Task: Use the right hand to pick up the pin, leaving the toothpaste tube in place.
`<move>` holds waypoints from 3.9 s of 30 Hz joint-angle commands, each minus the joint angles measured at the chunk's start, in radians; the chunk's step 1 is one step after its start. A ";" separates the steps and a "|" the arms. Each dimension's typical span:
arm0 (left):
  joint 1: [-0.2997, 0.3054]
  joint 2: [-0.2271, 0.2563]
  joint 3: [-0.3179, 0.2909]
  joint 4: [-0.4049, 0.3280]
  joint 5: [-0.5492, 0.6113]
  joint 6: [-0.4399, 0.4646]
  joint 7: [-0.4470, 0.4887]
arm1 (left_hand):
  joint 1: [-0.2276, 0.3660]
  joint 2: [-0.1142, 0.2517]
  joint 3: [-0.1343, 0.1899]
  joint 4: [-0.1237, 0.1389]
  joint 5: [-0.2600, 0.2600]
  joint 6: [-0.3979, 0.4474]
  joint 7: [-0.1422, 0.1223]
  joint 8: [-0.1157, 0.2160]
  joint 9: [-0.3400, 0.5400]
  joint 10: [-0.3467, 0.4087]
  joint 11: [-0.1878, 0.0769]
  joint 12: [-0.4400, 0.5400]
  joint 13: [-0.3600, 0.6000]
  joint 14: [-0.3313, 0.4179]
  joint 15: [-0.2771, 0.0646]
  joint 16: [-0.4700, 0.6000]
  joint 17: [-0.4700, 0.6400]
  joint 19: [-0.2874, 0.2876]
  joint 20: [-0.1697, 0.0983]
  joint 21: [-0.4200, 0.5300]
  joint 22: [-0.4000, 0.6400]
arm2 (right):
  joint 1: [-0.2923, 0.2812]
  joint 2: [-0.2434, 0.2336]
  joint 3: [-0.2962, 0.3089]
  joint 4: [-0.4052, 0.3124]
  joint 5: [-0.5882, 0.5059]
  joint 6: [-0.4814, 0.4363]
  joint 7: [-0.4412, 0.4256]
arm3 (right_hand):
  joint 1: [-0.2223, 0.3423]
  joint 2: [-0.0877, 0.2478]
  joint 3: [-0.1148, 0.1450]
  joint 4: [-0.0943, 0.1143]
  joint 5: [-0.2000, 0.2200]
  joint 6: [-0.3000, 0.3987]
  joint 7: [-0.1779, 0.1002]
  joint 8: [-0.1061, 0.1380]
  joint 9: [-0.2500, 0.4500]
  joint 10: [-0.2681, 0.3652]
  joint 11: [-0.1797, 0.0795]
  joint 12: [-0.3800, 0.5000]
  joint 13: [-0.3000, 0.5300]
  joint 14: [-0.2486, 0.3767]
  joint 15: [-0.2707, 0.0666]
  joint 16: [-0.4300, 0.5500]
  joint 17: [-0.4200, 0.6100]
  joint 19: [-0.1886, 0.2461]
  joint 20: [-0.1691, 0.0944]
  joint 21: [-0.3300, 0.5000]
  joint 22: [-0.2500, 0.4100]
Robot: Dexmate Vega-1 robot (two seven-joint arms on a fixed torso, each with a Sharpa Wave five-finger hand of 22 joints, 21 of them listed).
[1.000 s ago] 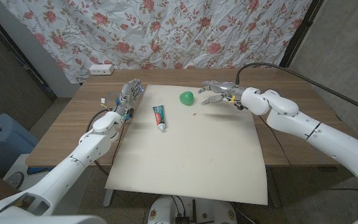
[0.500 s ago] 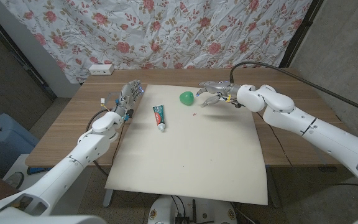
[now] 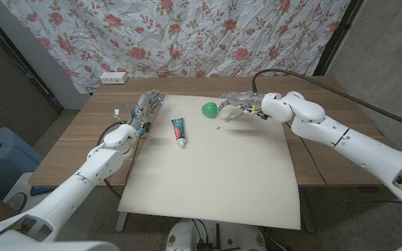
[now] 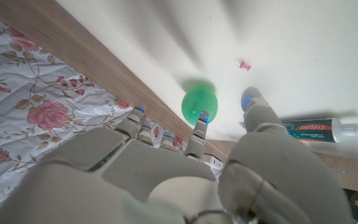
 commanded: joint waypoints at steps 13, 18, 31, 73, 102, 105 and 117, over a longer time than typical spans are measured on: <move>-0.020 -0.005 0.014 0.030 -0.005 0.015 -0.023 | -0.001 0.080 0.008 -0.001 -0.001 0.004 -0.006 -0.005 0.003 0.006 -0.003 -0.004 0.004 0.015 -0.003 0.001 0.002 0.005 0.009 0.001 0.004 | 0.019 0.042 -0.039 0.043 -0.068 -0.005 0.015 | 0.055 -0.036 0.003 0.006 -0.010 -0.006 -0.001 -0.002 0.007 0.030 0.015 0.011 -0.004 0.075 -0.047 0.022 -0.011 -0.038 -0.030 0.002 0.001; -0.020 -0.001 0.014 0.030 -0.009 0.022 -0.029 | -0.002 0.080 0.009 0.000 -0.001 0.005 -0.013 -0.004 0.003 0.007 -0.003 -0.005 0.004 0.016 -0.002 0.000 0.002 0.006 0.010 0.001 0.004 | 0.018 0.046 -0.053 0.051 -0.099 -0.002 0.003 | 0.062 -0.038 0.003 0.008 -0.010 -0.006 -0.001 -0.003 0.007 0.038 0.008 0.012 -0.005 0.087 -0.044 0.024 -0.013 -0.041 -0.036 0.003 0.001; -0.027 0.006 0.016 0.038 -0.015 0.028 -0.052 | -0.002 0.079 0.010 0.000 -0.001 0.004 -0.013 -0.005 0.004 0.008 -0.001 -0.006 0.004 0.021 -0.001 0.001 0.002 0.007 0.012 0.001 0.004 | 0.015 0.054 -0.062 0.073 -0.116 0.022 -0.013 | 0.084 -0.029 0.006 0.012 -0.010 0.045 0.001 0.016 0.011 0.041 0.005 0.009 -0.005 0.087 -0.040 0.016 -0.016 -0.014 -0.048 0.013 0.001; -0.029 0.003 0.030 0.058 -0.025 0.042 -0.076 | -0.005 0.076 0.012 0.003 -0.001 0.003 -0.020 -0.005 0.004 0.012 0.005 -0.007 0.005 0.027 0.003 -0.001 0.002 0.009 0.021 0.001 0.004 | 0.024 0.096 -0.098 0.114 -0.120 -0.001 -0.002 | 0.111 -0.022 0.000 0.018 -0.017 0.116 0.000 0.044 0.018 0.056 0.025 0.008 -0.005 0.082 -0.025 0.007 -0.016 0.028 -0.047 0.019 0.001; -0.026 0.014 0.030 0.053 -0.025 0.061 -0.070 | -0.005 0.076 0.014 0.003 -0.001 0.004 -0.022 -0.005 0.005 0.012 0.004 -0.008 0.005 0.031 0.010 -0.002 0.002 0.011 0.021 0.001 0.004 | 0.025 0.120 -0.121 0.148 -0.133 -0.019 -0.062 | 0.143 -0.002 -0.014 0.019 -0.026 0.283 -0.001 0.115 0.030 0.116 0.000 0.016 -0.005 0.136 -0.052 0.019 -0.013 0.099 -0.064 0.024 0.001; -0.026 0.014 0.029 0.053 -0.027 0.060 -0.073 | -0.005 0.076 0.015 0.003 -0.001 0.003 -0.021 -0.005 0.005 0.011 0.005 -0.008 0.005 0.031 0.010 -0.002 0.002 0.011 0.021 0.001 0.004 | 0.021 0.120 -0.121 0.150 -0.136 -0.020 -0.079 | 0.146 -0.002 -0.017 0.019 -0.027 0.301 -0.001 0.123 0.032 0.125 -0.003 0.017 -0.005 0.146 -0.053 0.022 -0.013 0.107 -0.066 0.024 0.002; -0.020 0.019 0.027 0.044 -0.028 0.068 -0.067 | -0.005 0.076 0.016 0.003 -0.001 0.003 -0.022 -0.005 0.005 0.010 0.005 -0.009 0.005 0.032 0.011 -0.002 0.002 0.012 0.022 0.000 0.004 | 0.002 0.120 -0.123 0.152 -0.152 -0.030 -0.132 | 0.162 -0.007 -0.027 0.017 -0.032 0.370 -0.001 0.154 0.037 0.170 -0.014 0.023 -0.005 0.172 -0.070 0.027 -0.010 0.141 -0.074 0.026 0.002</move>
